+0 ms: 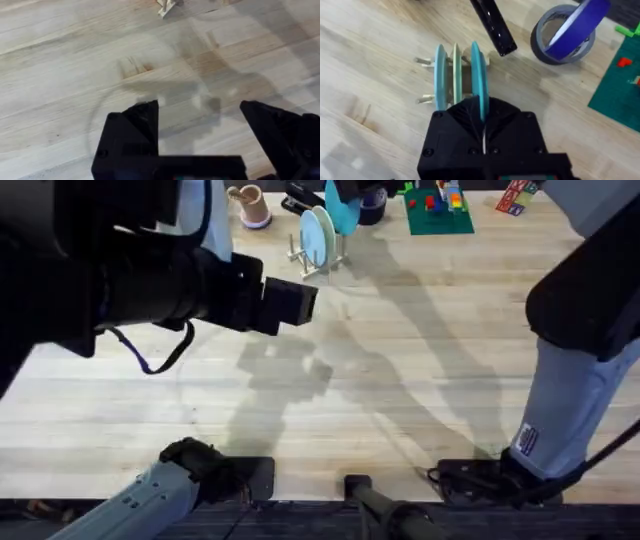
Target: Pick up the plates from the table one by one and place each into a slot on the dish rack.
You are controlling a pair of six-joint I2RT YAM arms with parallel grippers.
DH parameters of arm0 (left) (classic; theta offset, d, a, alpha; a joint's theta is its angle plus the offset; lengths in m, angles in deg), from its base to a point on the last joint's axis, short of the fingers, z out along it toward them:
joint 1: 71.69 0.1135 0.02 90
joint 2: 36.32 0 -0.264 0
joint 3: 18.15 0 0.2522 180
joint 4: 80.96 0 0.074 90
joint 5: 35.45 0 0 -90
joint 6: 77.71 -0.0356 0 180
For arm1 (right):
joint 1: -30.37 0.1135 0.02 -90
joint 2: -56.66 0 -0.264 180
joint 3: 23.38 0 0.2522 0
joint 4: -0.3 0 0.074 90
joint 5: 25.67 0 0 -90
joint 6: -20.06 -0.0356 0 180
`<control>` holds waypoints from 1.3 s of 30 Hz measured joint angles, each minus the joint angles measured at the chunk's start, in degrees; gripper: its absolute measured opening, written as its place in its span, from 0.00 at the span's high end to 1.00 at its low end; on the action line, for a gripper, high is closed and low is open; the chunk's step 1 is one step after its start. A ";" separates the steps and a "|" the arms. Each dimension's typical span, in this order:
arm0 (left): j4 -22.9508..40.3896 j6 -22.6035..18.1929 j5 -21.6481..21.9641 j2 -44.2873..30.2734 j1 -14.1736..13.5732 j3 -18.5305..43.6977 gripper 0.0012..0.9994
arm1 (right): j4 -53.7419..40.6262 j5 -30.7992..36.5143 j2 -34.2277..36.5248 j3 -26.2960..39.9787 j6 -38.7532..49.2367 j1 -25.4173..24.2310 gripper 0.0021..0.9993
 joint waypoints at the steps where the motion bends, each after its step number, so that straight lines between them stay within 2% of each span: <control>1: 0.00 0.00 -0.01 0.00 0.00 0.00 0.00 | -0.10 0.00 0.27 0.00 -0.02 0.00 0.97; 9: 0.00 0.00 0.00 0.00 0.00 0.00 0.00 | 0.17 -0.02 3.52 0.00 -0.43 0.07 0.97; 30: 0.00 0.00 0.03 0.00 0.00 0.00 0.00 | 0.58 -0.02 3.61 0.04 -0.42 0.11 0.97; 35: 0.00 0.00 0.08 0.00 0.00 0.00 0.00 | 0.63 -0.02 3.60 0.04 -0.42 0.13 0.95; 39: 0.00 0.00 0.12 0.00 0.00 0.00 0.00 | 0.68 -0.02 3.62 0.04 -0.43 0.18 0.90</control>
